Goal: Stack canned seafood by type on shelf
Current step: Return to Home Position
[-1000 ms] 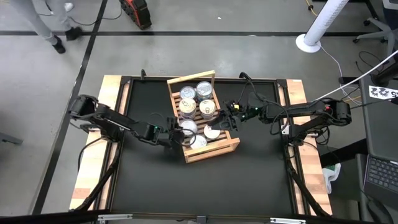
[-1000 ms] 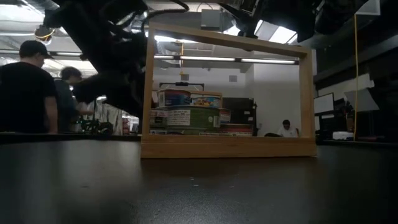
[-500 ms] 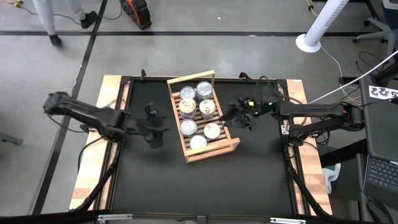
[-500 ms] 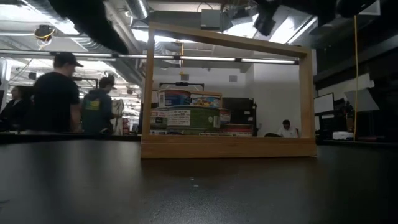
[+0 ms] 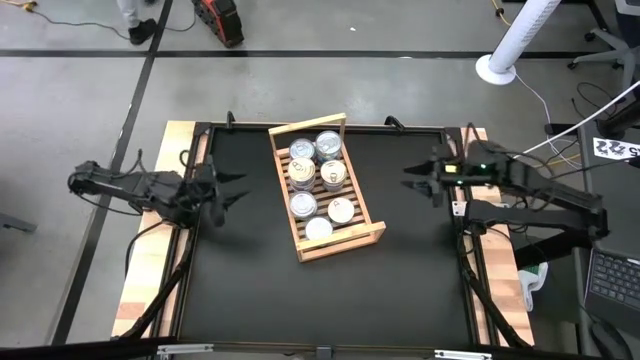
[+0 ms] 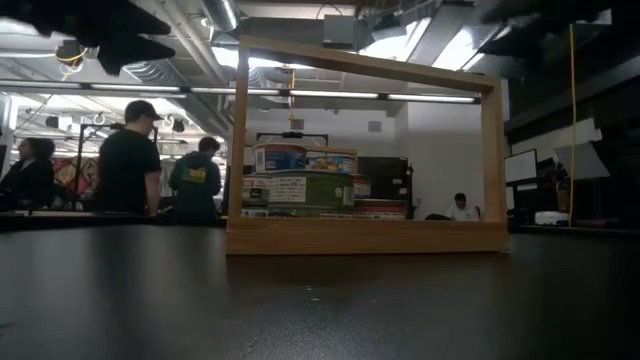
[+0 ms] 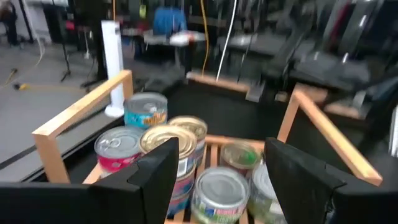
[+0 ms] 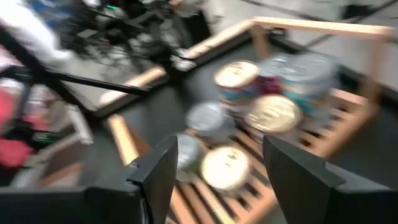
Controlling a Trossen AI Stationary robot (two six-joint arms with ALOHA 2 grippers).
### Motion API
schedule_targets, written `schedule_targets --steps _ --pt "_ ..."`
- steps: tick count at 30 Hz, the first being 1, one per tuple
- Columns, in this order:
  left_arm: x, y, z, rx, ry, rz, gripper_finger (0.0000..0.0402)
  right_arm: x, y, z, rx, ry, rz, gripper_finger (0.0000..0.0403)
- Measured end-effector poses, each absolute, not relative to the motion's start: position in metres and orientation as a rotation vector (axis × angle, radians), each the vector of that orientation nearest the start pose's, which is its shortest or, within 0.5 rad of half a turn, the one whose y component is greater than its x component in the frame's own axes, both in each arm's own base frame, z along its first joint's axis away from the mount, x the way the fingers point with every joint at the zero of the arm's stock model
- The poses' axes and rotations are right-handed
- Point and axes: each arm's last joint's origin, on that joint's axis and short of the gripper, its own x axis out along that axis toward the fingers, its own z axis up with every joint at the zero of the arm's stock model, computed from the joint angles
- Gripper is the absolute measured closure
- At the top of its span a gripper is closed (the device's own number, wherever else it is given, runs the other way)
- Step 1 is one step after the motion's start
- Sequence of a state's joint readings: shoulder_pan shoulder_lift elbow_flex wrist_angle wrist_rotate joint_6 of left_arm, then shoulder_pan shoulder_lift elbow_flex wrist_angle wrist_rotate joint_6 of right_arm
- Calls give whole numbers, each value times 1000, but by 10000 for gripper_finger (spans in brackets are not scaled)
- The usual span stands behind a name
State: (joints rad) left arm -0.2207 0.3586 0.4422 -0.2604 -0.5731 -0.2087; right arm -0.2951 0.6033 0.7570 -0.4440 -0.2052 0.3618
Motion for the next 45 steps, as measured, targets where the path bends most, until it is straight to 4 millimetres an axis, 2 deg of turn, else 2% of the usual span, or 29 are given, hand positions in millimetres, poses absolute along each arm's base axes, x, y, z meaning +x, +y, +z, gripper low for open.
schedule_targets --steps 4,8,14,21,23,27,30,35,41,45 --pt "97 -6 237 -136 11 355 169 100 -28 312 392 342 -277 174" --pt "93 -4 217 -125 -43 366 169 92 -26 293 394 336 -287 205" --pt "87 2 196 -122 -69 462 169 92 -25 252 397 298 -230 288" --pt "85 9 194 -45 -64 561 169 99 -25 201 372 159 -159 392" --pt "85 10 194 -42 -55 572 169 99 -25 189 366 125 -136 395" --pt "85 11 185 -24 29 581 169 96 -22 171 364 111 -82 377" --pt "85 11 178 -53 86 588 169 94 -22 173 331 48 -74 374" --pt "84 11 169 -97 148 593 169 91 -21 177 172 4 -89 391" --pt "84 11 169 -37 167 574 169 91 -27 172 -12 22 -284 394" --pt "84 11 169 2 180 574 169 91 -29 172 -110 34 -328 390"
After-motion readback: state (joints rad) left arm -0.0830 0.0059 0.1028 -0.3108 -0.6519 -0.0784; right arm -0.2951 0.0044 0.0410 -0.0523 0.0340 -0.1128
